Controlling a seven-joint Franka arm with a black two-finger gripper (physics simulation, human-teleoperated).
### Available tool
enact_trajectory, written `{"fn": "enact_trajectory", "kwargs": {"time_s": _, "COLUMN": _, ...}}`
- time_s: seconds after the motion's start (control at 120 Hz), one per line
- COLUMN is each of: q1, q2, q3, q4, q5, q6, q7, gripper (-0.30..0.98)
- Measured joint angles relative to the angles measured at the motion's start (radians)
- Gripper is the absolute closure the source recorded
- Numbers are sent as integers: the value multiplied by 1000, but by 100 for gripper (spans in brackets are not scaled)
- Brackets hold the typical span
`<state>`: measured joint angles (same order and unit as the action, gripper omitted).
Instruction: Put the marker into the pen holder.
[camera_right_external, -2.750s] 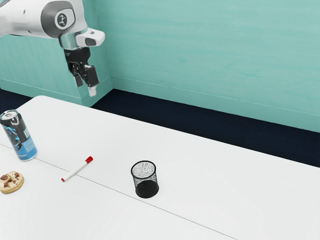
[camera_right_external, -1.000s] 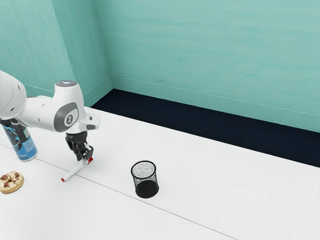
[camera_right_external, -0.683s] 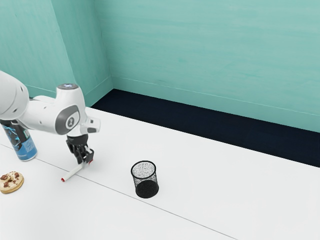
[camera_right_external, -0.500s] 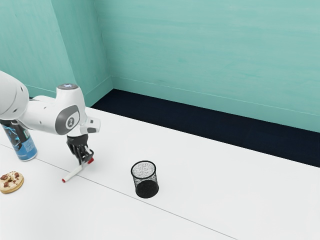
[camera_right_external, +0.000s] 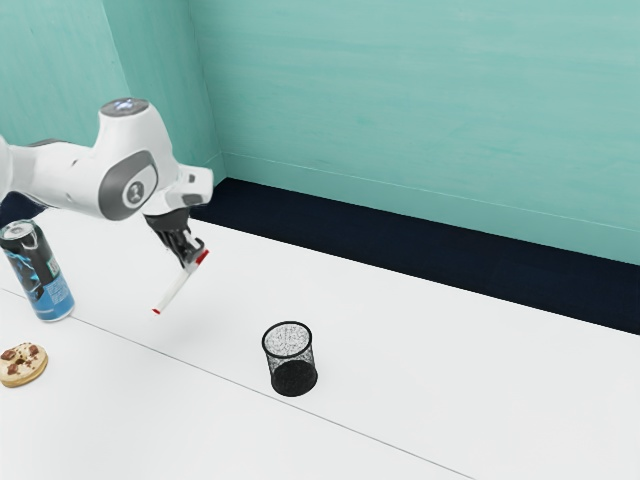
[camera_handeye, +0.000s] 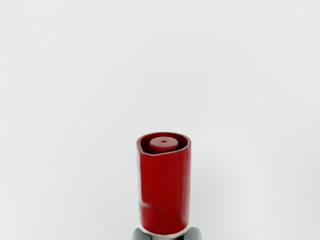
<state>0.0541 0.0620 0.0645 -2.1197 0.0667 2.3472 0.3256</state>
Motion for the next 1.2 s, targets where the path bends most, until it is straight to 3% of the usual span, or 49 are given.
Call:
{"fn": "enact_trajectory", "kwargs": {"time_s": 0.208, "q1": -123, "q2": -97, "q3": -18, "q4": 1, "q5": -78, "q6": -7, "q7": -7, "gripper": 79}}
{"fn": "enact_trajectory", "kwargs": {"time_s": 0.425, "q1": -227, "q2": -105, "q3": -48, "q4": 22, "q5": -153, "q6": -1, "q7": -12, "gripper": 79}}
{"fn": "enact_trajectory", "kwargs": {"time_s": 0.758, "q1": -278, "q2": -19, "q3": -75, "q4": 33, "q5": -184, "q6": 17, "q7": -21, "gripper": 79}}
{"fn": "enact_trajectory", "kwargs": {"time_s": 0.958, "q1": -221, "q2": 63, "q3": -79, "q4": 21, "q5": -191, "q6": 22, "q7": -26, "gripper": 79}}
{"fn": "enact_trajectory", "kwargs": {"time_s": 1.2, "q1": -225, "q2": 78, "q3": -82, "q4": 23, "q5": -211, "q6": 16, "q7": -7, "gripper": 31}}
